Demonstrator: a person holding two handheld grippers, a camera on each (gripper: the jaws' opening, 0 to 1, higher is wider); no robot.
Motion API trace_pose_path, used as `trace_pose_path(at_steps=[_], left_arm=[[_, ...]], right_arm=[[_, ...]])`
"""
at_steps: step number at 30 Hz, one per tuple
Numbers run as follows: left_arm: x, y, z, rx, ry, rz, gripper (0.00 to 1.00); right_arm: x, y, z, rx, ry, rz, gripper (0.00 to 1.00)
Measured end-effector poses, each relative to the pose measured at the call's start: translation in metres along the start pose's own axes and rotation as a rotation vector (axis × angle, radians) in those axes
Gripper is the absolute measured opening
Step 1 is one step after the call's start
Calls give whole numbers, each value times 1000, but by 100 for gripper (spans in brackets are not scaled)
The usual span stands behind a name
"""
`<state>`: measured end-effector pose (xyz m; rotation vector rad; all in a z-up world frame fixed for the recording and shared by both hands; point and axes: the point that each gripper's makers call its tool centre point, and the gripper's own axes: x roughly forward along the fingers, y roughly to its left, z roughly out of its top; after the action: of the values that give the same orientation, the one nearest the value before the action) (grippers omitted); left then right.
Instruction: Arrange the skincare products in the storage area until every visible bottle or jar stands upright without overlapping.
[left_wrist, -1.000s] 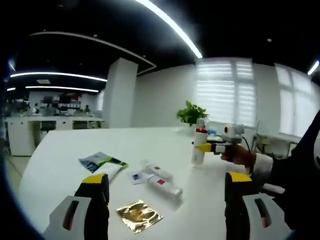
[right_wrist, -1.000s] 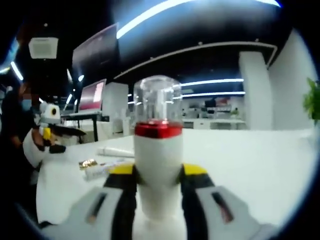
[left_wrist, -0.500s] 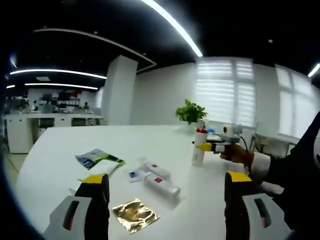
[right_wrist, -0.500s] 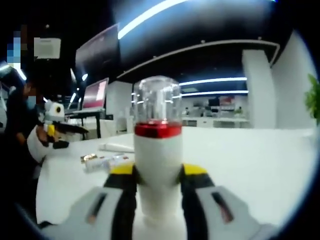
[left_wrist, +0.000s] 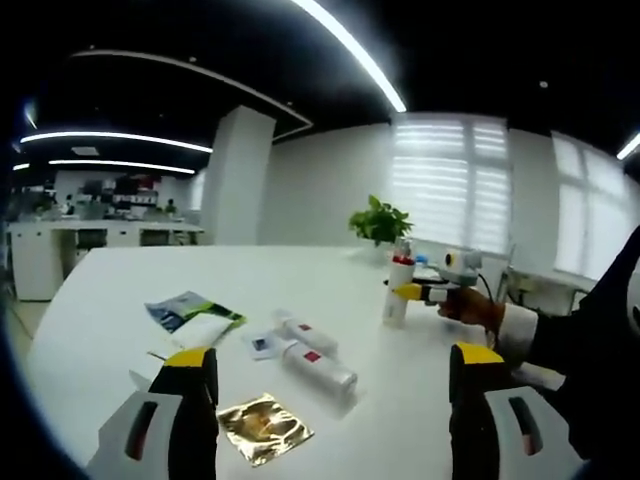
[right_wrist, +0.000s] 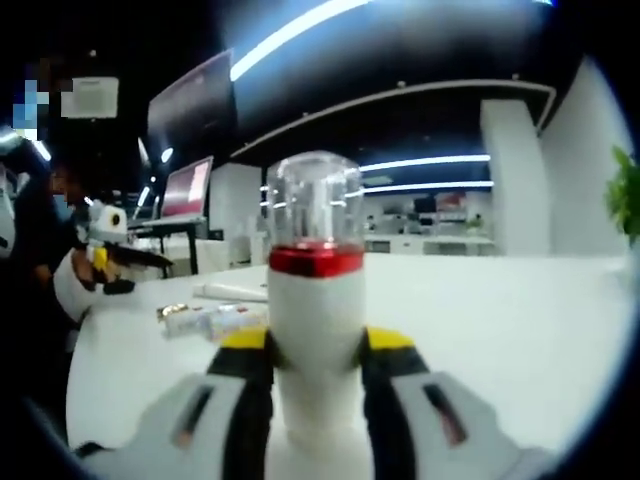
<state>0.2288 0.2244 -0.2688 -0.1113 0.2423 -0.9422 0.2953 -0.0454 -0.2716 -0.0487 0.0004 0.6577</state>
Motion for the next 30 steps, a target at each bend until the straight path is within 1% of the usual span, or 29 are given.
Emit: trace_pose_path(at_steps=[9, 14, 20, 23, 26, 30], left_arm=[[0, -1, -1, 2, 4, -1, 98], [-1, -3, 2, -7, -6, -13, 98], [-4, -7, 7, 1, -18, -21, 98], [-5, -6, 7, 1, -18, -17, 98], [-6, -6, 6, 0, -18, -12, 98], [-7, -7, 7, -1, -24, -15, 99]], right_arm=[[3, 3, 0, 5, -32, 41, 32], [5, 4, -1, 6, -28, 43, 32], [5, 7, -1, 6, -26, 9, 32], [5, 7, -2, 3, -26, -9, 32], [4, 7, -2, 9, -35, -11, 32], [4, 8, -1, 9, -29, -23, 33]])
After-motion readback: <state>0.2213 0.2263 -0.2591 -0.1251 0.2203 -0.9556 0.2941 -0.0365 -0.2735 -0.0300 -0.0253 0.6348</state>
